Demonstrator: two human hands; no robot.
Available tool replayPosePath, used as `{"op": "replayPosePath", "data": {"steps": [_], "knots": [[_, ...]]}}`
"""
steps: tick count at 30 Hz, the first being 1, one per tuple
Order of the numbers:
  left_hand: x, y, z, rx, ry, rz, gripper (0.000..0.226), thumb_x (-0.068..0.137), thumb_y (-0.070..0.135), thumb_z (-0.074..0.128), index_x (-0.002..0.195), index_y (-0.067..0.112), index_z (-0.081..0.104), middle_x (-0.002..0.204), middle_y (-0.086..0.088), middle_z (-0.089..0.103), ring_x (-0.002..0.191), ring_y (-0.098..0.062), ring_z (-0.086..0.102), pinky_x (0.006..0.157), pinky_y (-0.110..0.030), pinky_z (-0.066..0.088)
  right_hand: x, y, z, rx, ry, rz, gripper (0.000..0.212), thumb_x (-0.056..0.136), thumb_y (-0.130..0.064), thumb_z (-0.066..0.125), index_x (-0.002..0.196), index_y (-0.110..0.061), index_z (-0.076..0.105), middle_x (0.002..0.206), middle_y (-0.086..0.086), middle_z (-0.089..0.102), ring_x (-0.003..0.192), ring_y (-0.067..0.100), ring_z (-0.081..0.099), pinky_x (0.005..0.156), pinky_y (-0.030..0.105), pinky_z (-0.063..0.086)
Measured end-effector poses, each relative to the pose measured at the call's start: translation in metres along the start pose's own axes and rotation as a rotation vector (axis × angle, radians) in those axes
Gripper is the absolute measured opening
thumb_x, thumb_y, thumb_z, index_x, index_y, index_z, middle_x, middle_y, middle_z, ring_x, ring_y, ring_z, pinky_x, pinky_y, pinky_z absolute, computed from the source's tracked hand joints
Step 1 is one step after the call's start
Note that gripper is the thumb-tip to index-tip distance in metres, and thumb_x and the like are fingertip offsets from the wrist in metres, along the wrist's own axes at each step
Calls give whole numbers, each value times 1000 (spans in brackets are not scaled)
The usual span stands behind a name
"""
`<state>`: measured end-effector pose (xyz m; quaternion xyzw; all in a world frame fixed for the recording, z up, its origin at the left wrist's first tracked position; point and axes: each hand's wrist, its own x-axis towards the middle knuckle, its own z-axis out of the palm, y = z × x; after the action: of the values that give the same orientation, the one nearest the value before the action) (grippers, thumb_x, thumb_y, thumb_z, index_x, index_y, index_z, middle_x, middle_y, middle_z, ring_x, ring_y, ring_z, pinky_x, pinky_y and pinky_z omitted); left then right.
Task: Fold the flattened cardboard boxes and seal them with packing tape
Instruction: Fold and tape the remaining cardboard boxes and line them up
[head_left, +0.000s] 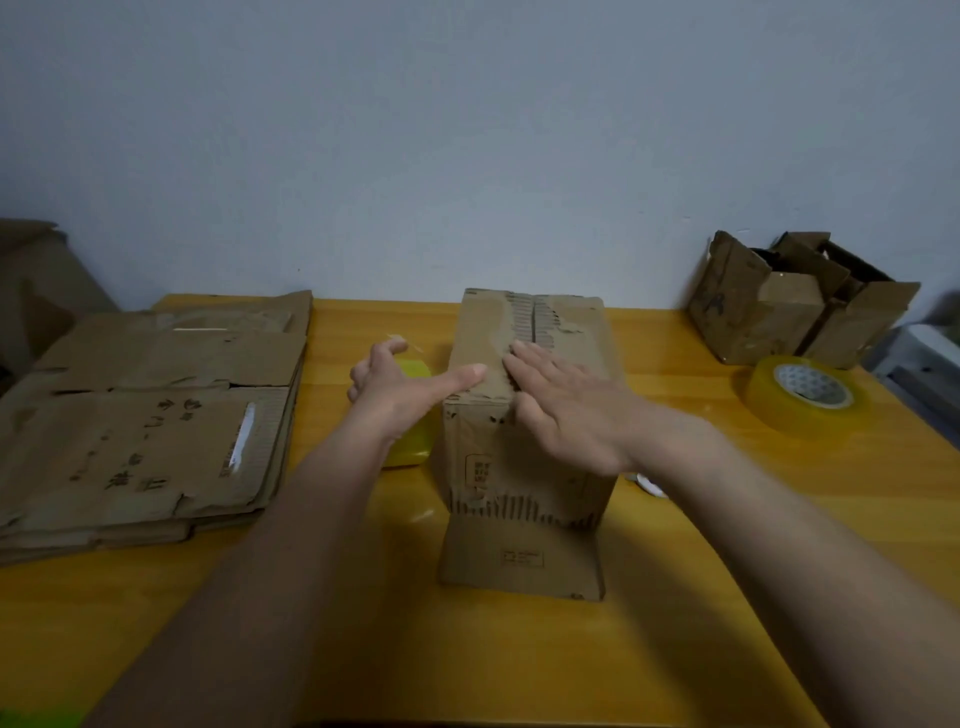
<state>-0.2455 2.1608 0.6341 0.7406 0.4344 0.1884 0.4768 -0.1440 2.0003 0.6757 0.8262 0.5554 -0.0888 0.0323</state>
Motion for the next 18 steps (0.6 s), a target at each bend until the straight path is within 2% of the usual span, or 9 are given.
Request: {"op": "replayPosePath", "data": {"steps": [3,7,9,10,12,13,15,18], "knots": [[3,4,0,54,-34,22,104,62,63,77,146,27,26,154,0,17,141,-26,23,113,-47,30,35,7,-10,65,-18,48,57,103,-36,10,153,-13,-4,160,5,-12,147,15,-10,118,31,-4],[6,4,-3,70,-60,41,100,64,63,76,145,29,28,153,1,18,139,-24,25,112,-46,31,91,19,-13,37,46,123,60,102,-36,14,153,-8,-1,160,9,-9,148,19,-7,120,36,-1],[8,2,-3,51,-70,48,98,64,63,76,143,30,30,151,2,19,138,-24,25,112,-46,32,108,22,-16,57,82,133,60,101,-35,15,152,-5,5,160,12,0,148,23,0,120,37,4],[8,1,-2,42,-73,52,97,64,63,76,142,30,30,151,2,20,138,-23,26,112,-45,32,115,22,-17,69,117,134,58,101,-34,17,150,-3,14,159,15,11,146,26,9,118,38,11],[8,-1,-2,25,-73,60,96,63,63,77,141,31,31,150,3,20,138,-23,26,111,-45,32,124,26,-18,71,216,139,50,100,-31,22,140,-3,33,145,18,34,134,31,29,110,39,23],[8,-2,-1,15,-72,64,96,62,63,78,140,31,31,150,4,20,138,-22,27,111,-45,33,128,28,-17,71,257,140,46,100,-29,23,135,-3,38,138,18,39,128,32,33,106,40,27],[8,-3,0,2,-68,70,98,60,63,78,139,31,30,150,3,20,137,-23,27,111,-47,33,132,31,-18,96,304,136,41,100,-27,25,128,-4,43,131,18,45,121,32,39,99,39,32],[11,-4,1,14,-70,61,103,58,63,78,142,29,28,150,3,20,137,-23,27,111,-48,34,138,35,-19,134,314,167,36,100,-29,24,118,-7,46,121,17,54,106,33,49,79,36,34]]}}
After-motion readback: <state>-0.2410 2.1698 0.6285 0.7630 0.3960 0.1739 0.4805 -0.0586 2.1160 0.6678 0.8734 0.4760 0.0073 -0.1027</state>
